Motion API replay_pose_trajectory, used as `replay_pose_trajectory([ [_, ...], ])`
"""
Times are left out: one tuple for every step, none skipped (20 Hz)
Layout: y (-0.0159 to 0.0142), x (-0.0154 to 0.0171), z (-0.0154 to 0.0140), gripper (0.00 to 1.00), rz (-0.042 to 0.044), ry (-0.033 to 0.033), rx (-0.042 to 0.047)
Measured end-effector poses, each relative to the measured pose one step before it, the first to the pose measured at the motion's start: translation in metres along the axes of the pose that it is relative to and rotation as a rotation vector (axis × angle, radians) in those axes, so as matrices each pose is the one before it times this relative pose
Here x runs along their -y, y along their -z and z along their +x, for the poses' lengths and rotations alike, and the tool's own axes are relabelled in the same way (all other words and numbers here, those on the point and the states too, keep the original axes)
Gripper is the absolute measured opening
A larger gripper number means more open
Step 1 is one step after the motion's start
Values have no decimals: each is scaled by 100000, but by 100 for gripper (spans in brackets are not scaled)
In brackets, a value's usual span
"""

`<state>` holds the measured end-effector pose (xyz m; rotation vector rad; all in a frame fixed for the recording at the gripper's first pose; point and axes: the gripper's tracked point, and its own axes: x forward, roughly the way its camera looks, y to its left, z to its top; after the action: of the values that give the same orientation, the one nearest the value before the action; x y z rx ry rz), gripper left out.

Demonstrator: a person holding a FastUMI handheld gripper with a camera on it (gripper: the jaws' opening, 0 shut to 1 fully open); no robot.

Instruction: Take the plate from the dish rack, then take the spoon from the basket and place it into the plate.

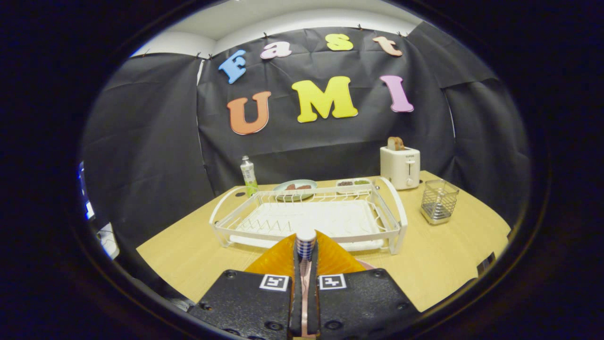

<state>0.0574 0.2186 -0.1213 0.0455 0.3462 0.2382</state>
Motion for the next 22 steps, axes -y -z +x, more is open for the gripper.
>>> replay_pose_trajectory([
  [144, 172, -31, 12, 121, 278, 346],
  [-17, 0, -191, 13, -189, -253, 168],
  [-61, -11, -153, 16, 13, -693, 192],
  [-169, 222, -46, 18, 838, -299, 400],
  [-303, 268, -185, 19, 726, -99, 1150],
  [-619, 526, -236, 23, 225, 864, 1901],
  [-489, 573, -44, 33, -572, 1256, 1673],
  [-542, 763, 6, 42, -599, 1815, 1237],
  [-486, 476, -236, 52, 84, 739, 1014],
  [-338, 344, 79, 61, 133, 329, 852],
  [-394, 475, -166, 71, -240, 845, 1157],
  [-472, 476, -192, 75, -863, 821, 1485],
  [-531, 419, -202, 81, -1126, 857, 1733],
  [-687, 405, -255, 83, -1246, 558, 2027],
  [-762, 478, -482, 86, -1223, 585, 1832],
  [-821, 536, -574, 89, -940, 761, 2284],
  [-579, 601, -432, 94, -1537, 614, 1354],
  [-955, 658, -631, 95, -960, 621, 2425],
  [-833, 715, -767, 96, -875, 466, 2358],
  [-1038, 566, -668, 97, -612, -69, 3019],
  [-763, 682, -672, 98, -399, 102, 2074],
  [-850, 697, -653, 98, 597, -15, 2694],
])
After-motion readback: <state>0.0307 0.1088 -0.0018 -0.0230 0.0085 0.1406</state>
